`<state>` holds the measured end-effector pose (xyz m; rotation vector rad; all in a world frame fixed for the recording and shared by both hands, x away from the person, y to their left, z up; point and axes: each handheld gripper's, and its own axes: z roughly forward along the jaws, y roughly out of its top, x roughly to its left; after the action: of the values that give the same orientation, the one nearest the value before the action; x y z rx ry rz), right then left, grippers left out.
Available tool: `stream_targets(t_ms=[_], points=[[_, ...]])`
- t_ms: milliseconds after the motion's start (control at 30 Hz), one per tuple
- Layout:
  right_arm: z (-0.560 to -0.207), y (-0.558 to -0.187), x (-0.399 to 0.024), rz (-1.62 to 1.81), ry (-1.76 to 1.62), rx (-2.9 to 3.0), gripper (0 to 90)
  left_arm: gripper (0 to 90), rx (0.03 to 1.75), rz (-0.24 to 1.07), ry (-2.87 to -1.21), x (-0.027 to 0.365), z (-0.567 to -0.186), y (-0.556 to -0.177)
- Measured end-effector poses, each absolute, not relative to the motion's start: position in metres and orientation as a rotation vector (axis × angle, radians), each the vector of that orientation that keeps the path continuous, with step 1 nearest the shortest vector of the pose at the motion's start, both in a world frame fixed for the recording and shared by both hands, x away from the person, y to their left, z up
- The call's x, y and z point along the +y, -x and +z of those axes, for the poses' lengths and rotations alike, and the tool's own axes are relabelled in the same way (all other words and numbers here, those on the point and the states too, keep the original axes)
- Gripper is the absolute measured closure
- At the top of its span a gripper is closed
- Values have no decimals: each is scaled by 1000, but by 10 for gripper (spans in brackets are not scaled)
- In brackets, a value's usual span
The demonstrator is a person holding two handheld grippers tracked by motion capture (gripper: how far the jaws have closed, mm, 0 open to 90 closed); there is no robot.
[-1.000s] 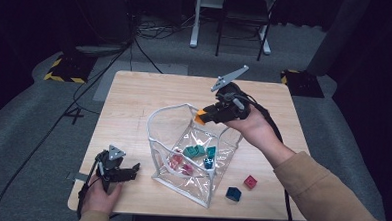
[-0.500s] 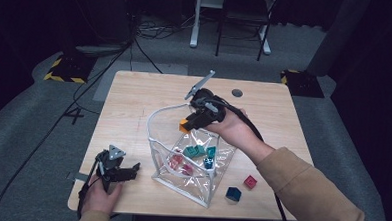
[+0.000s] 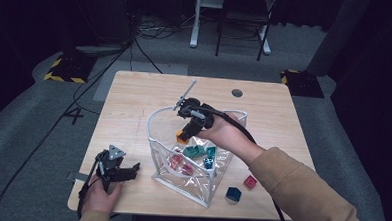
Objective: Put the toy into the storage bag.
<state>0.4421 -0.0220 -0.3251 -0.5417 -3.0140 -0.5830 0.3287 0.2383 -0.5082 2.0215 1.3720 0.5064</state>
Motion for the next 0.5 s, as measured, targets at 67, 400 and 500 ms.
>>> stream_targets(t_ms=[67,400,500], points=[[-325,-442,-23,-588,541,-3004,655,149,1372,506,-2022,238,-508,-329],[-304,-430,-51,-872,524,-2977,487,149,1372,506,-2021,238,-508,-329],[-295,-423,-67,-964,530,-2965,485,149,1372,506,-2022,238,-508,-329]])
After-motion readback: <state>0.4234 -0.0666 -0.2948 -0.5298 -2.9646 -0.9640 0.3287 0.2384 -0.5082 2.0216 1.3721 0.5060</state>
